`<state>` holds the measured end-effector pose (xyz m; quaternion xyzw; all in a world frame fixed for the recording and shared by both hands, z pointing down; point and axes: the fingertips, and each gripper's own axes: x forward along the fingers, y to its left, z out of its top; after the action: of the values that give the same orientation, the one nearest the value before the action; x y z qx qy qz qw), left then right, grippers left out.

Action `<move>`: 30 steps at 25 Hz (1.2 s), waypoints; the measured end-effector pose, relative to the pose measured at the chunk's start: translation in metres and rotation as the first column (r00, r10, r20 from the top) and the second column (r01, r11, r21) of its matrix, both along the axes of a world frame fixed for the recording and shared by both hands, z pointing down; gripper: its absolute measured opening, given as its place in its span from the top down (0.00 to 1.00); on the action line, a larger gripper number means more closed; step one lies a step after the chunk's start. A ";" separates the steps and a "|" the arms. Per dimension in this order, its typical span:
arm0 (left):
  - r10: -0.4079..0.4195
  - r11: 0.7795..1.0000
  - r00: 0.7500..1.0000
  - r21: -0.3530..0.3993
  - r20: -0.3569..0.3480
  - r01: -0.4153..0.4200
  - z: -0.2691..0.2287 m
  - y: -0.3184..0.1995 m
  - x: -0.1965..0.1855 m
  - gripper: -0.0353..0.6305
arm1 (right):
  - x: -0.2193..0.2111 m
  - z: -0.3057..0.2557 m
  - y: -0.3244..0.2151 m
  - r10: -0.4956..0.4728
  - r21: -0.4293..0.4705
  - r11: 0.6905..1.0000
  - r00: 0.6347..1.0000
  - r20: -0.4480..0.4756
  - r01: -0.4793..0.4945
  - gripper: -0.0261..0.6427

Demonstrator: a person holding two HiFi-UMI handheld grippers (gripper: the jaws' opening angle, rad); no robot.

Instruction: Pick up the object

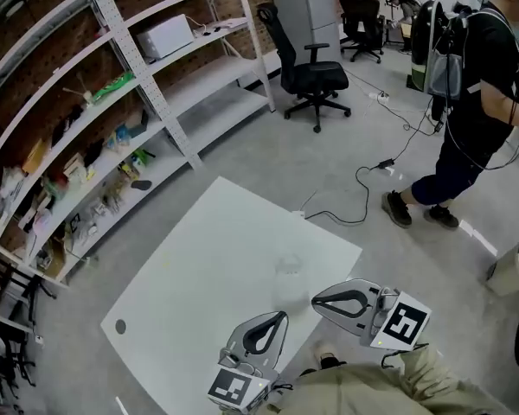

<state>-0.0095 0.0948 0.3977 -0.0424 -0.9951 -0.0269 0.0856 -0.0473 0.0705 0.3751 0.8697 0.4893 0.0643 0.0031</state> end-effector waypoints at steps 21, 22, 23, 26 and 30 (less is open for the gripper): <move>-0.001 0.994 0.997 0.111 -0.074 0.009 0.016 0.049 -0.013 0.94 | -0.038 0.153 0.048 -0.087 0.410 0.911 0.955 0.282 -0.038 0.96; -0.002 0.993 0.997 0.115 -0.078 0.011 0.018 0.049 -0.012 0.94 | -0.040 0.159 0.049 -0.076 0.441 0.897 0.968 0.237 -0.037 0.96; -0.004 0.993 0.997 0.118 -0.081 0.013 0.019 0.049 -0.012 0.94 | -0.042 0.164 0.050 -0.047 0.479 0.877 0.984 0.170 -0.041 0.96; -0.006 0.993 0.996 0.116 -0.085 0.016 0.023 0.049 -0.012 0.94 | -0.054 0.189 0.056 0.103 0.636 0.770 0.993 -0.050 -0.048 0.95; -0.010 0.993 0.996 0.115 -0.087 0.020 0.024 0.050 -0.011 0.94 | -0.058 0.216 0.060 0.291 0.781 0.621 0.905 -0.309 0.067 0.79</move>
<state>-0.0210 0.1443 0.4212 -0.0458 -0.9868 -0.0834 0.1309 -0.1052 0.1309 0.5908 0.7452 0.4573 0.0862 -0.4776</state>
